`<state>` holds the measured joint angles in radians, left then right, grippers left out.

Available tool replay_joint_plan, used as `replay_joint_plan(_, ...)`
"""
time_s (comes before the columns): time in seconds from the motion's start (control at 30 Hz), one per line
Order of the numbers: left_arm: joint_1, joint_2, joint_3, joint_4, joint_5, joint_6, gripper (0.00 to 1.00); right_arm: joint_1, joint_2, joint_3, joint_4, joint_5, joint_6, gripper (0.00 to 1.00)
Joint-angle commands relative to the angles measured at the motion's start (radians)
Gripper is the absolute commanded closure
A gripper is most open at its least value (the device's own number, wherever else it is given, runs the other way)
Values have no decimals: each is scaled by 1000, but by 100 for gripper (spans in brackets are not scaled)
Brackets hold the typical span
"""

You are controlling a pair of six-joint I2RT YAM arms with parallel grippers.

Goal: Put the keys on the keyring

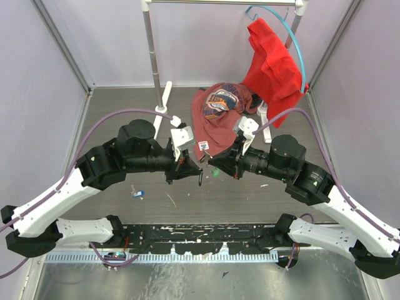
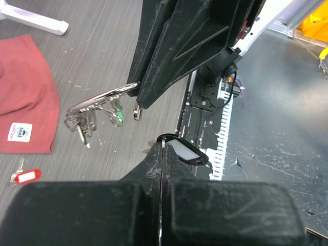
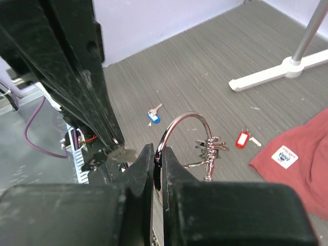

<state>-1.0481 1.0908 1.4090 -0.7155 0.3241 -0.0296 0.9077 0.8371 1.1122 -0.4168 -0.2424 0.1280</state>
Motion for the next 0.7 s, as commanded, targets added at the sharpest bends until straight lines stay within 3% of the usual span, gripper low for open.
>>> replay_joint_plan(0.0, -3, 38, 47, 26, 93, 26, 100, 0, -32, 2, 138, -60, -73, 100)
replay_joint_plan(0.33, -4, 87, 93, 30, 133, 34, 100, 2, -20, -4, 148, -151, -145, 100)
replay_joint_plan(0.67, -4, 69, 63, 62, 81, 11, 100, 2, -43, -18, 138, -164, -165, 100)
